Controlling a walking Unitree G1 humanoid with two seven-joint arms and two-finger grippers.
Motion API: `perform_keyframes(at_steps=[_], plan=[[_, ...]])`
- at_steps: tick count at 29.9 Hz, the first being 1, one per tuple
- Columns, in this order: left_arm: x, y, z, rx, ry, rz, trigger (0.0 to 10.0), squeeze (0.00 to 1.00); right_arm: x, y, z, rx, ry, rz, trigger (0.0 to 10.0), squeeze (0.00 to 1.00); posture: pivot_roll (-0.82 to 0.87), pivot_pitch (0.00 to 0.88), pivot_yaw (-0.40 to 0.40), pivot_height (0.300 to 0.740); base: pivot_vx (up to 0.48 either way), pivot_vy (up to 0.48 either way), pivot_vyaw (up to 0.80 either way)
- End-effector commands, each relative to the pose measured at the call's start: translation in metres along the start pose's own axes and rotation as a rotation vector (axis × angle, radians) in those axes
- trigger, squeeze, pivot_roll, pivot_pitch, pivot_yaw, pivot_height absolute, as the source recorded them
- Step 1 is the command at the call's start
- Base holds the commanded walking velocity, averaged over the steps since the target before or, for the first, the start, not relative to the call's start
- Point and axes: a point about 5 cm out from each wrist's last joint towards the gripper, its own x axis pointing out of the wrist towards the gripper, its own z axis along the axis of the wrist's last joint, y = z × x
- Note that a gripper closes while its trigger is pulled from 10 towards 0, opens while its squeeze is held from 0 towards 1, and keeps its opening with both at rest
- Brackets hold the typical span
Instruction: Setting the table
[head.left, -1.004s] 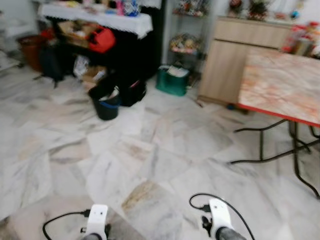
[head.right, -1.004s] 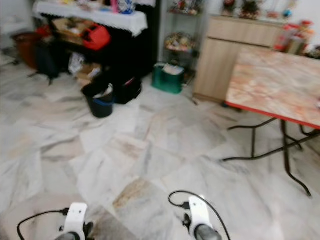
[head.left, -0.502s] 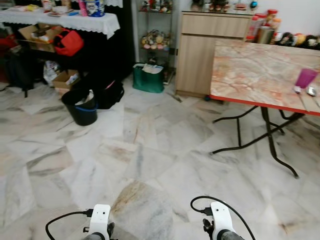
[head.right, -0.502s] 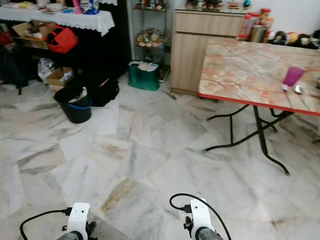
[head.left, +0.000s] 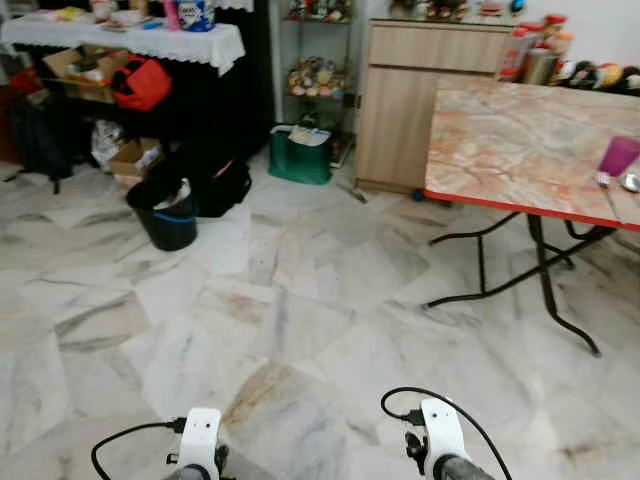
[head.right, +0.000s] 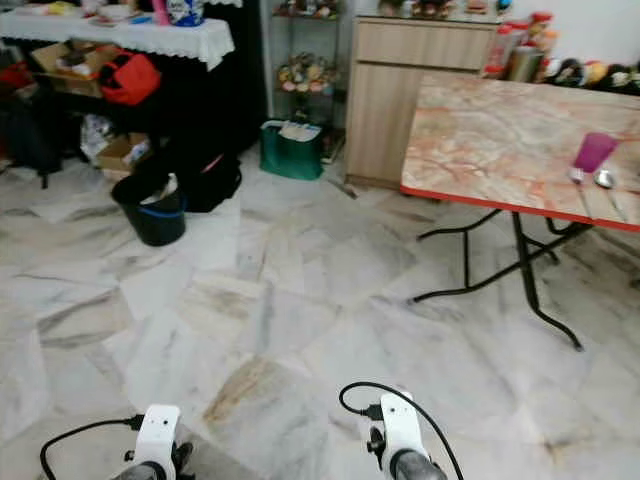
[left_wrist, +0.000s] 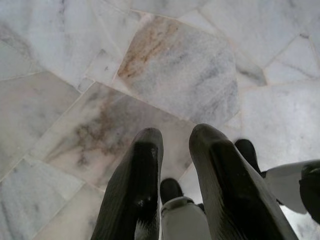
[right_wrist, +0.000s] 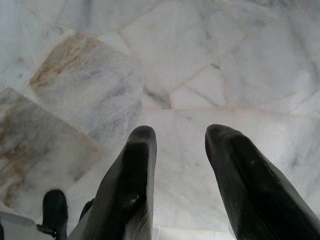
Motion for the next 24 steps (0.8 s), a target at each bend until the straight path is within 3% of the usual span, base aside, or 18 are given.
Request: perform_keyframes(at_steps=[1,5,11,24], plan=[[-0.0004,0.0015,-0.0013,0.020,0.007,0.002,10.0,0.00,0.0004,0.0011,0.0028,0.005,-0.013,-0.001,10.0,0.00,0.02,0.000,-0.015,0.728,0.000,-0.247,0.00],[-0.0005,0.0016,-0.0017,0.020,0.008,0.002,10.0,0.00,0.0004,0.0013,0.0023,0.009,-0.009,-0.001,10.0,0.00,0.02,0.000,-0.015,0.728,0.000,-0.250,0.00],[-0.0005,0.0014,-0.0016,0.021,0.007,0.001,10.0,0.00,0.0005,0.0024,0.0012,0.008,0.001,-0.001,10.0,0.00,0.02,0.000,-0.016,0.728,0.000,-0.258,-0.59],[-0.0007,0.0012,-0.0022,0.026,0.009,-0.002,10.0,0.00,0.0004,0.0044,0.0007,0.001,-0.008,0.005,10.0,0.00,0.02,0.000,-0.012,0.728,0.000,-0.267,0.00]])
